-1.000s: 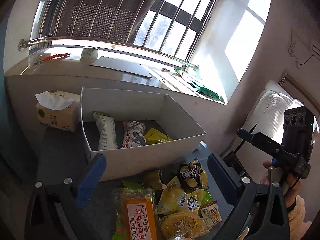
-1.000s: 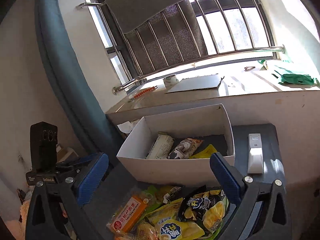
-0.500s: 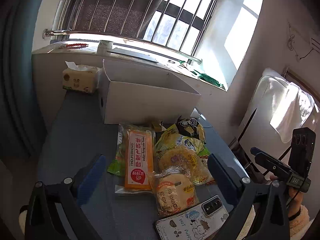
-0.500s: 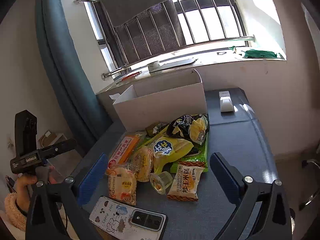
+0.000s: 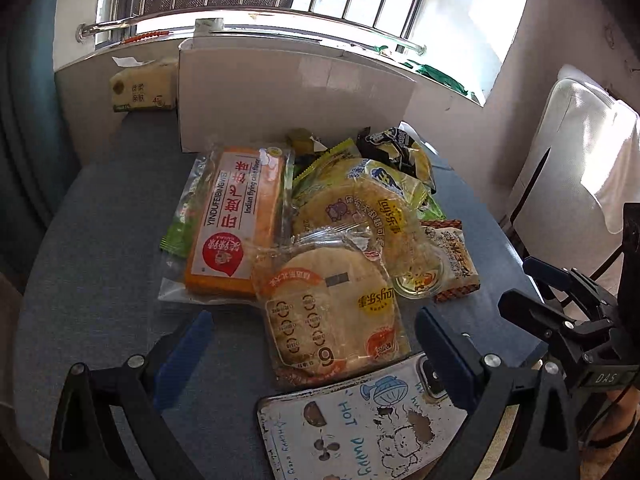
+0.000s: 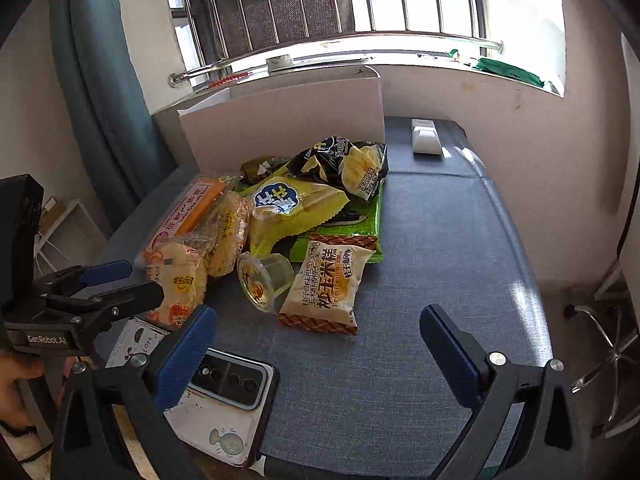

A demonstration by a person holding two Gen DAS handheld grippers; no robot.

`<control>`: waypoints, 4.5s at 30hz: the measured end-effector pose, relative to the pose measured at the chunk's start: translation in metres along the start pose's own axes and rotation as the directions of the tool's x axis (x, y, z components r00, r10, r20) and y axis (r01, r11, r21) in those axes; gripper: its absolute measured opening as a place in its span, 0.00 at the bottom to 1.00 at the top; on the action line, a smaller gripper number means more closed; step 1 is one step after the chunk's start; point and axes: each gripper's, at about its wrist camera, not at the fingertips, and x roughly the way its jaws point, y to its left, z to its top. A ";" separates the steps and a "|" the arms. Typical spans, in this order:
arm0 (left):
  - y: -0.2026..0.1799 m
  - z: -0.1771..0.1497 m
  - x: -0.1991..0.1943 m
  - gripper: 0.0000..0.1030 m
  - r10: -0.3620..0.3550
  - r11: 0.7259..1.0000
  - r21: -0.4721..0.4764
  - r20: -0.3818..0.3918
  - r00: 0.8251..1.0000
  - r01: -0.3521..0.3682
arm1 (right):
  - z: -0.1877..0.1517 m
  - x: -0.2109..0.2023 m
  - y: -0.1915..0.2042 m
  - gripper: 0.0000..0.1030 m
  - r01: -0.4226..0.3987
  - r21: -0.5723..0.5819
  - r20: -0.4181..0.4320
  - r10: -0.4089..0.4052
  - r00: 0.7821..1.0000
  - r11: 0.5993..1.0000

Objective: Organize snacks
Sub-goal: 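Grasp the round bread pack with the left gripper, then place bread pack in box with left gripper while right gripper drops wafer pack in, then return both tools to the snacks and grasp the jelly cup with right gripper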

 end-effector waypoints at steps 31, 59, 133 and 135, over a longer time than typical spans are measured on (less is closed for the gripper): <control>0.036 0.015 -0.057 0.74 -0.072 0.997 0.036 0.184 0.980 0.066 | 0.009 0.045 -0.002 1.00 0.132 -0.122 -0.075 -0.142 0.987 0.984; 0.062 0.057 -0.064 0.74 -0.130 0.992 0.040 0.268 0.955 0.124 | 0.069 -0.001 -0.038 0.46 -0.023 0.121 0.031 0.020 0.999 0.992; 0.058 0.038 -0.066 1.00 -0.192 0.981 0.079 0.238 0.952 0.178 | 0.010 0.047 0.047 1.00 0.091 -0.210 -0.042 -0.102 0.994 0.974; 0.059 0.037 -0.063 1.00 -0.189 0.982 0.069 0.224 0.956 0.178 | 0.011 0.056 0.053 1.00 0.111 -0.246 -0.050 -0.127 0.991 0.963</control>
